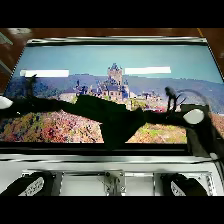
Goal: Fold the shirts.
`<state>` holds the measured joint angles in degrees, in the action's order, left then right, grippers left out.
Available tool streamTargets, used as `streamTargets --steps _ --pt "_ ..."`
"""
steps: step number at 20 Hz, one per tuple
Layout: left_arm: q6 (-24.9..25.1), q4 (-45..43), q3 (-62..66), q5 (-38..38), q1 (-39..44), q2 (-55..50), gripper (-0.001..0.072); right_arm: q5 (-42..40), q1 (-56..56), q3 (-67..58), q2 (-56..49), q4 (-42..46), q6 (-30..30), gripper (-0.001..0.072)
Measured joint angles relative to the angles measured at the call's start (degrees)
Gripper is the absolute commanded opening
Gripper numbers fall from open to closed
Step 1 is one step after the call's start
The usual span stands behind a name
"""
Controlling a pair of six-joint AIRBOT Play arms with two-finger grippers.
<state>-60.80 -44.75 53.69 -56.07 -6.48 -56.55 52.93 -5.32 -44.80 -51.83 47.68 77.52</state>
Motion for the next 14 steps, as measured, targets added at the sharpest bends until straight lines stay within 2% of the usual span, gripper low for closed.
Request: streamTargets --steps 4,8,11,14 --pt "-1.4 -0.6 15.3 8.5 -1.9 13.7 0.0032 -8.7 0.0 -17.3 8.0 0.8 -1.2 0.0082" --pt "-3.3 -2.8 25.4 14.8 -4.1 21.4 0.0032 -16.4 0.0 -27.6 12.4 4.3 1.4 0.0082" --pt "-6.0 -6.6 28.0 13.8 -5.1 23.5 0.0032 -15.0 0.0 -30.8 13.5 6.1 2.6 0.0082" --pt "-8.1 -12.4 29.0 9.4 -5.5 24.7 0.0032 -9.4 0.0 -32.0 14.3 10.0 3.3 0.0082"
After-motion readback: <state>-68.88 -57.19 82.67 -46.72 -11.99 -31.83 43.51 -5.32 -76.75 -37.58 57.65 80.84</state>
